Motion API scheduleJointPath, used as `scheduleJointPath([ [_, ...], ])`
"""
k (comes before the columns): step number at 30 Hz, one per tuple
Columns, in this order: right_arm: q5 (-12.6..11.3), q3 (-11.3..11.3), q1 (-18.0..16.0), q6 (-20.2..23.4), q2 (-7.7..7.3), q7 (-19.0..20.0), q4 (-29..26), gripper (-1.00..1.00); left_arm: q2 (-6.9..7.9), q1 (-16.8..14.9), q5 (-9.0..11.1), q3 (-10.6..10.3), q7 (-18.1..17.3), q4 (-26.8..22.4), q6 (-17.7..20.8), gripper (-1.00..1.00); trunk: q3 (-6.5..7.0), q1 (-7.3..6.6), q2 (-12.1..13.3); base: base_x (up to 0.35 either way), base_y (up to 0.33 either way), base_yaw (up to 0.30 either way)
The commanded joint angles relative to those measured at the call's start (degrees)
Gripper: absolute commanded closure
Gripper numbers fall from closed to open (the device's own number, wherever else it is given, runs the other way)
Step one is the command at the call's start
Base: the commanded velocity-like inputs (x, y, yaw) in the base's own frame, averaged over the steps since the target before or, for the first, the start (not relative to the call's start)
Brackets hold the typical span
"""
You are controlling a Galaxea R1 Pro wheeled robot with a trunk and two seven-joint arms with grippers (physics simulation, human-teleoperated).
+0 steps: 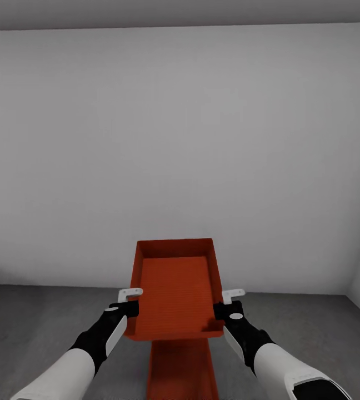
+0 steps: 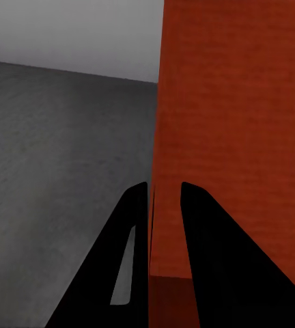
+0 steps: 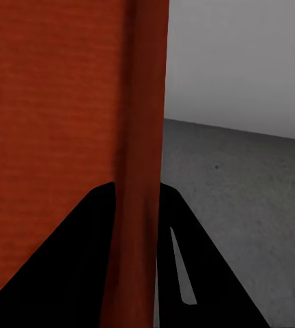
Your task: Move the two storage containers from the living room to the garage. In the garage, place one container on the floor and stack the other container on top of it (either order is fine).
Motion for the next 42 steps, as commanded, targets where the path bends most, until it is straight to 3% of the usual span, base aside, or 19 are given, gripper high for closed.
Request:
scheduleJointPath([
  [1,0.11,-1.05,-0.03,0.12,-0.05,-3.09,0.17,1.00,0.10,-0.06,-0.50,0.26,0.86,-1.78,-2.06,1.00,-0.20,0.01,-0.09,0.000,0.000,0.000],
  [42,0.04,-1.05,-0.03,0.23,-0.05,-3.11,0.17,1.00,0.06,-0.05,-0.51,0.28,0.86,-1.69,-2.06,1.00,-3.97,0.01,-0.09,0.000,0.000,0.000],
])
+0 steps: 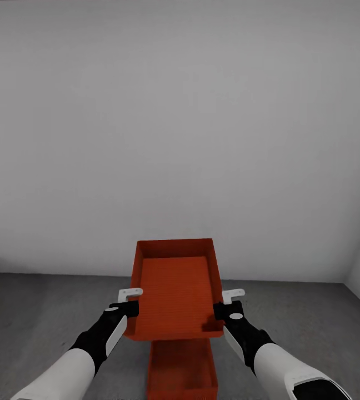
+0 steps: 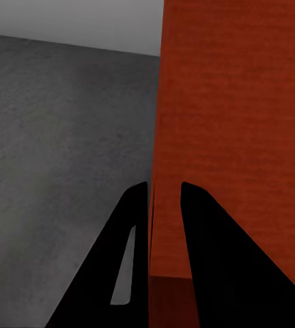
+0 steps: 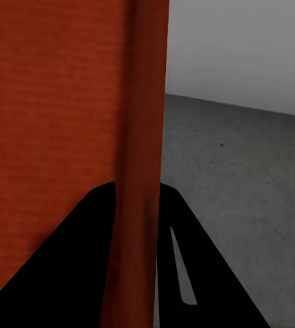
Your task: Move the two storage containers from the living room to the garage. In the garage, place one container on the floor and stack the other container on top of it (either order is fine).
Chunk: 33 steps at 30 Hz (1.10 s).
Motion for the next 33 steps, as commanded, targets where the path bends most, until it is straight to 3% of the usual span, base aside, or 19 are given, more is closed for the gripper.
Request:
scheduleJointPath([
  [1,0.10,-1.08,-0.03,0.13,-0.04,-3.11,0.17,1.00,0.09,-0.06,-0.38,0.20,0.85,-1.60,-2.20,1.00,-0.19,0.01,-0.08,0.000,0.000,0.000],
  [33,0.10,-1.08,-0.03,0.12,-0.04,-3.11,0.17,1.00,0.14,-0.08,-0.43,0.15,0.85,-1.63,-2.20,1.00,-3.13,0.01,-0.08,0.000,0.000,0.000],
])
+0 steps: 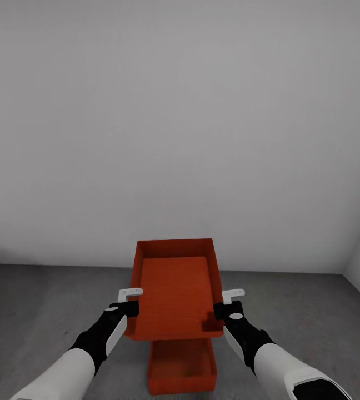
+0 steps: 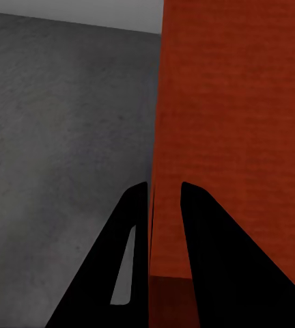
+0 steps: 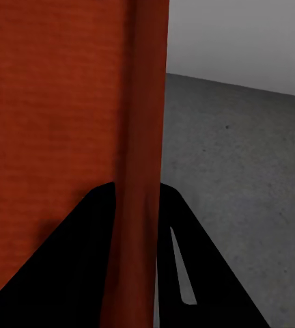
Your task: Move the two storage containers from the living room to the garage. In the garage, place one container on the floor and stack the other container on top of it (either order is fine).
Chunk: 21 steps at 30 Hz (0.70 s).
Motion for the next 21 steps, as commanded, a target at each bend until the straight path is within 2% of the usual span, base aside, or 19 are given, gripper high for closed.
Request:
scheduleJointPath([
  [1,0.10,-1.01,-0.02,0.13,-0.05,-3.15,0.17,1.00,0.10,-0.04,-0.46,0.21,0.86,-1.57,-2.29,1.00,-0.19,0.01,-0.08,0.000,0.000,0.000],
  [21,0.10,-1.01,-0.02,0.22,-0.08,-3.15,0.17,1.00,0.10,-0.05,-0.47,0.21,0.86,-1.57,-2.29,1.00,-2.02,0.01,-0.08,0.000,0.000,0.000],
])
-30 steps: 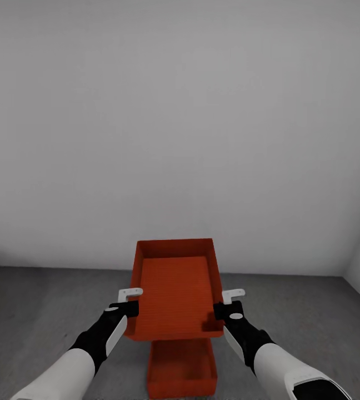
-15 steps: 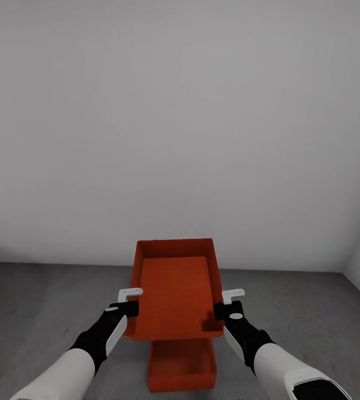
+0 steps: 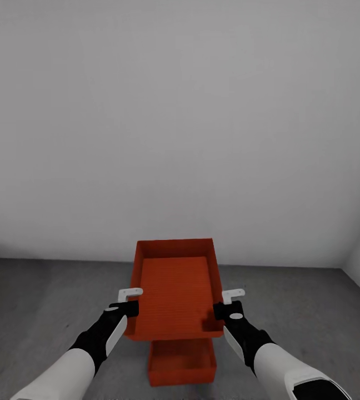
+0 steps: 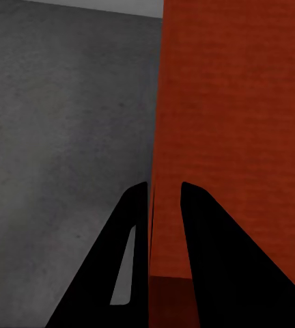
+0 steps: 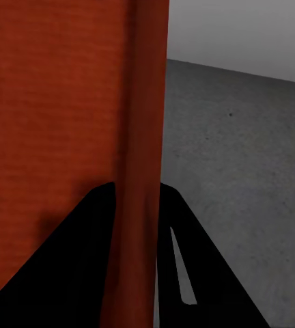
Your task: Move the two storage containers from the living room to the garage. In the garage, place one container on the floor and stack the other container on top of it (either order is fine).
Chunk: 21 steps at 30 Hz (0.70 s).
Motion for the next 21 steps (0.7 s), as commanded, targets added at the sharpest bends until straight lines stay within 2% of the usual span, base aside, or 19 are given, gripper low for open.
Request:
scheduleJointPath([
  [1,0.09,-0.97,-0.02,0.14,-0.07,-3.20,0.18,1.00,0.11,-0.05,-0.42,0.18,0.85,-1.49,-2.45,1.00,-0.18,0.01,-0.07,0.000,0.000,0.000],
  [21,0.09,-0.97,-0.02,0.14,-0.14,-3.15,0.18,1.00,0.10,-0.07,-0.42,0.20,0.85,-1.49,-2.45,1.00,-2.02,0.01,-0.07,0.000,0.000,0.000],
])
